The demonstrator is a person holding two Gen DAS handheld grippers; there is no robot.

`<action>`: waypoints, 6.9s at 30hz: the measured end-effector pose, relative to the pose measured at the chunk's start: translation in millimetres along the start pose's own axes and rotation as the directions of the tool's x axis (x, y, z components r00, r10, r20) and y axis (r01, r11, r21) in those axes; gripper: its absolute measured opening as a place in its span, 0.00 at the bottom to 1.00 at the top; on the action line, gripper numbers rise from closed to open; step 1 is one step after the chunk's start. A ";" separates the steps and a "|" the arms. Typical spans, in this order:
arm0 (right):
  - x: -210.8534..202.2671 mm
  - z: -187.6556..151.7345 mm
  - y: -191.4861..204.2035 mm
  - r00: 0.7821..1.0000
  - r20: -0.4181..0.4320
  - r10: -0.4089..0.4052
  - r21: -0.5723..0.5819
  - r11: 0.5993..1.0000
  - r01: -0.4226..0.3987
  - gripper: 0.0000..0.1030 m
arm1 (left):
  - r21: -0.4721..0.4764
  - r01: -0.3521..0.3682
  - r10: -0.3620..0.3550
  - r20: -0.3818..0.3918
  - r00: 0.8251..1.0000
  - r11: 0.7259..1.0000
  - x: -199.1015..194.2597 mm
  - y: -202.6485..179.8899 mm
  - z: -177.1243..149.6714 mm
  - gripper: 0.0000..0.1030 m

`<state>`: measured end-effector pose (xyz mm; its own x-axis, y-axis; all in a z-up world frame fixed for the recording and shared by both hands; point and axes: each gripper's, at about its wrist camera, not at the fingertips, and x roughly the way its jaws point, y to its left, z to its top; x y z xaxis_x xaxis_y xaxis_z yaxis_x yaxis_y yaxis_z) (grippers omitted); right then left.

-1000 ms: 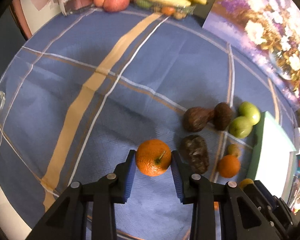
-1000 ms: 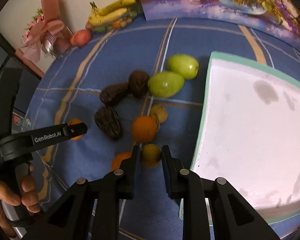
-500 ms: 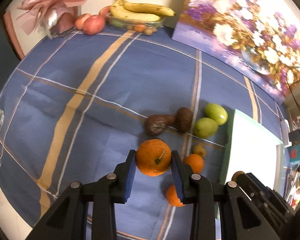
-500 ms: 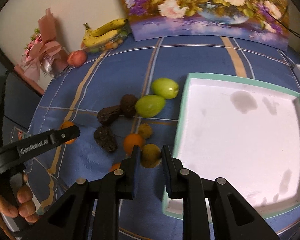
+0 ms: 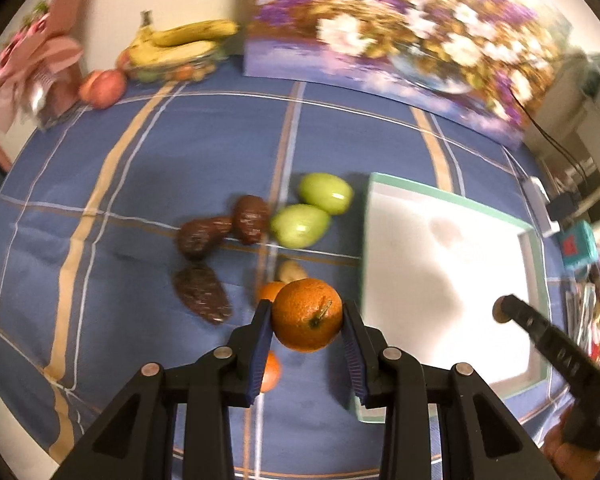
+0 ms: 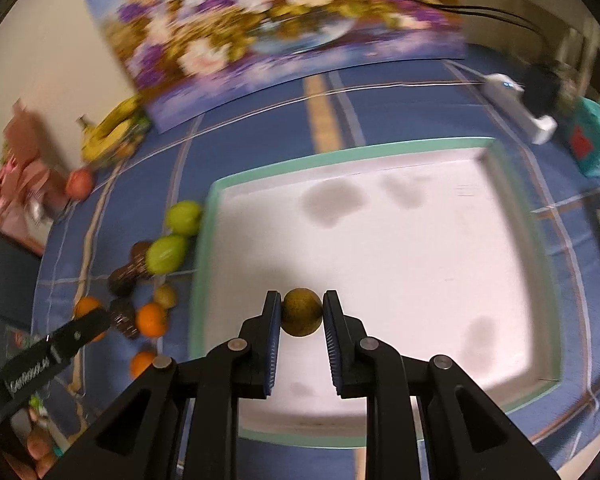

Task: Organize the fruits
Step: 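Carry the mandarin in left tool over the white tray while right tool carries its fruit, then open left tool to drop the mandarin in the tray while right tool releases its fruit, then move both tools back toward the fruit cluster beside the tray, then close right tool on an orange while left tool grasps a dark wrinkled date, then carry the orange in right tool over the tray while left tool carries the date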

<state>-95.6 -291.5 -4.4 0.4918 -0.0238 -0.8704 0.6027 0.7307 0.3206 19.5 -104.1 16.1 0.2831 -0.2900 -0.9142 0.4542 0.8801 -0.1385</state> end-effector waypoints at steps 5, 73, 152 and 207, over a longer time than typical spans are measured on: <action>-10.2 3.9 -35.5 0.999 0.030 -0.037 0.074 0.997 0.035 0.21 | 0.069 0.025 -0.024 -0.017 1.000 0.997 4.9 -30.5 -7.5 0.35; -18.7 -9.4 -58.4 0.984 0.018 -0.176 0.038 0.984 0.175 0.22 | 0.055 0.018 -0.016 -0.049 0.999 0.998 11.0 -28.3 -3.5 0.41; 84.8 -31.6 163.6 0.992 -0.092 0.090 -0.363 0.924 -0.117 0.46 | -0.346 -0.054 0.036 -0.057 0.998 0.937 50.2 140.3 22.9 0.87; -10.8 20.3 13.8 0.994 0.076 -0.075 -0.084 0.993 0.082 0.33 | -0.104 0.190 -0.180 0.096 0.979 0.976 -13.5 14.4 35.4 0.35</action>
<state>-79.8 -295.0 17.0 0.4914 -0.1308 -0.8610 0.5863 0.7808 0.2160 52.2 -100.8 40.0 0.2762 -0.4784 -0.8335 0.4092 0.8433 -0.3484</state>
